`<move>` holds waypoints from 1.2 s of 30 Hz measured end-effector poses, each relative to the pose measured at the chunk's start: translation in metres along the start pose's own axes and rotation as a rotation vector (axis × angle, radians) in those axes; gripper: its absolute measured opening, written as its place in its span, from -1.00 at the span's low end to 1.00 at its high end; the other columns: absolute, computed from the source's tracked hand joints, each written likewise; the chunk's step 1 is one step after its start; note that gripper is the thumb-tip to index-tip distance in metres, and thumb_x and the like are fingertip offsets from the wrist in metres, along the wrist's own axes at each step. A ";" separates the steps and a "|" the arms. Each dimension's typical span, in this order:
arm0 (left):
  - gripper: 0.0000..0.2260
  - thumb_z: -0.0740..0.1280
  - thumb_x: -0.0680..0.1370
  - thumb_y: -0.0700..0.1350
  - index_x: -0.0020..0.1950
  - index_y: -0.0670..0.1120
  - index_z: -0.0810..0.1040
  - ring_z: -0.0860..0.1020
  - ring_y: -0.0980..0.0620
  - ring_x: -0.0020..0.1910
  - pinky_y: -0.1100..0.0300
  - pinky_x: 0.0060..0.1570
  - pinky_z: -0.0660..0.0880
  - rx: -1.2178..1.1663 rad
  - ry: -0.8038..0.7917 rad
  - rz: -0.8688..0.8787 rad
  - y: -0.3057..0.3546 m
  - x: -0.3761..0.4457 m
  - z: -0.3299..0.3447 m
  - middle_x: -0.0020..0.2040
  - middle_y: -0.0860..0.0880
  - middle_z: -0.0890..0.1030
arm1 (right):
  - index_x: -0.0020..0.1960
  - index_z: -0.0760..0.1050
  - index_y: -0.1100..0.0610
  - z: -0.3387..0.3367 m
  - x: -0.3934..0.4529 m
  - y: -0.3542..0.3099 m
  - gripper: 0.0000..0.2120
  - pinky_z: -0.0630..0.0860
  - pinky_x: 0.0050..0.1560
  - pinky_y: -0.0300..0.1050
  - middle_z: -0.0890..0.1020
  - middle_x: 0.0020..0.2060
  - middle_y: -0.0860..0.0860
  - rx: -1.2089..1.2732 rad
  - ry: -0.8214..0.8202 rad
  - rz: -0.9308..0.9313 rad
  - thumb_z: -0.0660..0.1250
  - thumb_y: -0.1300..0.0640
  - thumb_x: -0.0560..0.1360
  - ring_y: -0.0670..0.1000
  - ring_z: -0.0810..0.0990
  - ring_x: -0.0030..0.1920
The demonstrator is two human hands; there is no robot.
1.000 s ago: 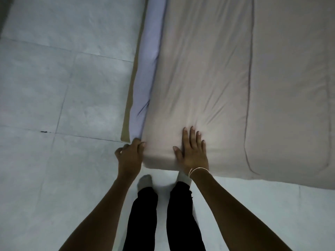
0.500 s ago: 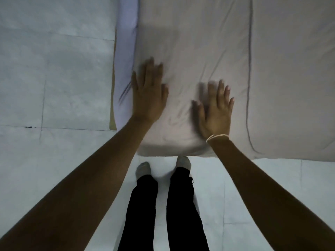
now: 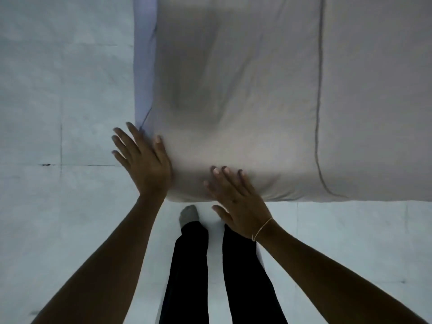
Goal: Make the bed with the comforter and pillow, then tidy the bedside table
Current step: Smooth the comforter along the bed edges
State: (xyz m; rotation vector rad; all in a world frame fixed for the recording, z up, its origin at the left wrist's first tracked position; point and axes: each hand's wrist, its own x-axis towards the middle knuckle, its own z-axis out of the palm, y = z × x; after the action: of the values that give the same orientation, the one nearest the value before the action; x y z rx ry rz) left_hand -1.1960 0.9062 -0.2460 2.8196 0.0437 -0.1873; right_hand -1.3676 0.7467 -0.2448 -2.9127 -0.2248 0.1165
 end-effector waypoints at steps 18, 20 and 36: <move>-0.46 -0.05 0.64 0.12 0.56 -0.09 -0.02 -0.01 -0.10 0.55 -0.07 0.51 -0.10 0.212 -0.115 0.481 0.039 -0.012 0.023 0.57 -0.14 0.04 | 0.56 0.06 0.03 0.002 0.018 0.049 -0.41 -0.01 0.48 0.26 0.09 0.54 0.11 -0.020 -0.075 0.437 -0.02 -0.19 0.60 0.20 0.05 0.54; -0.45 -0.05 0.64 0.13 0.56 -0.10 -0.03 -0.02 -0.10 0.55 -0.08 0.51 -0.06 0.211 -0.156 0.472 0.027 -0.029 0.018 0.57 -0.14 0.03 | 0.56 0.03 0.03 0.002 0.008 0.032 -0.39 -0.01 0.48 0.25 0.06 0.54 0.10 0.009 -0.123 0.406 0.00 -0.20 0.59 0.20 0.02 0.54; -0.23 -0.39 0.48 0.35 0.56 -0.06 -0.08 -0.01 -0.20 0.54 -0.07 0.48 -0.01 0.103 -0.347 0.338 0.029 -0.051 -0.234 0.56 -0.21 -0.03 | 0.51 -0.38 -0.08 -0.196 0.025 -0.045 -0.21 -0.18 0.51 0.11 -0.26 0.52 -0.01 0.065 -0.277 0.502 -0.60 -0.36 0.34 0.11 -0.21 0.55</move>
State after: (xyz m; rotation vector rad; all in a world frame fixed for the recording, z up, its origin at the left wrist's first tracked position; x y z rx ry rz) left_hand -1.2159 0.9508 -0.0100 2.7959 -0.5289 -0.6074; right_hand -1.3307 0.7530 -0.0454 -2.8102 0.4641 0.5932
